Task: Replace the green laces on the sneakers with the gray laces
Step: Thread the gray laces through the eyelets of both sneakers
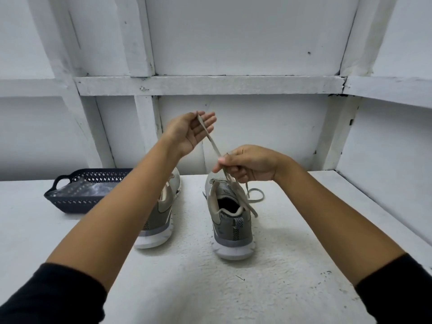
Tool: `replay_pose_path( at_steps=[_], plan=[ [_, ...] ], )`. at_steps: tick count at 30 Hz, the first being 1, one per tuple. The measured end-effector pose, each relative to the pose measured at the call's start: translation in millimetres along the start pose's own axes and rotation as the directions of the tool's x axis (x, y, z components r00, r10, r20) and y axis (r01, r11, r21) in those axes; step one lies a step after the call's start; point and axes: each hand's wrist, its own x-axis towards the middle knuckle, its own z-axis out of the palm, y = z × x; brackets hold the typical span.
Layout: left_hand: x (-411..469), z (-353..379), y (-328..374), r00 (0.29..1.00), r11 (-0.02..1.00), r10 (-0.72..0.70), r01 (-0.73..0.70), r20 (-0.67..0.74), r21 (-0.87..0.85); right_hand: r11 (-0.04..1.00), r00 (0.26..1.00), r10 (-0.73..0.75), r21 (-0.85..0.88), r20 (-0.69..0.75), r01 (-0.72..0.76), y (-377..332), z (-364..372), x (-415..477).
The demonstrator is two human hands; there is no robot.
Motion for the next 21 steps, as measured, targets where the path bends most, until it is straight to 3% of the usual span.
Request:
replay_pose_path(
  at_steps=[3, 7, 13, 21],
  plan=[
    [-1.8, -12.1, -16.6, 0.997, 0.994, -0.076, 0.076, -0.007, 0.082, 0.987, 0.979, -0.077, 0.124, -0.191, 0.102, -7.8, -2.4, 7.8],
    [-18.9, -20.6, -56.6, 0.962, 0.926, -0.249, 0.203, 0.111, 0.318, 0.953, 0.913, -0.103, 0.222, -0.394, 0.204, -22.1, -11.9, 18.5],
    [-31.8, -27.3, -67.2, 0.968, 0.905, -0.186, 0.101, 0.171, 0.413, 0.943, 0.833, -0.056, 0.246, -0.550, 0.225, -17.2, -28.1, 32.9],
    [-42.4, -54.5, -68.9, 0.958, 0.895, -0.232, 0.143, 0.166, 0.423, 0.883, 0.699, -0.061, 0.288, -0.713, 0.370, -0.2, -51.1, 41.7]
  ],
)
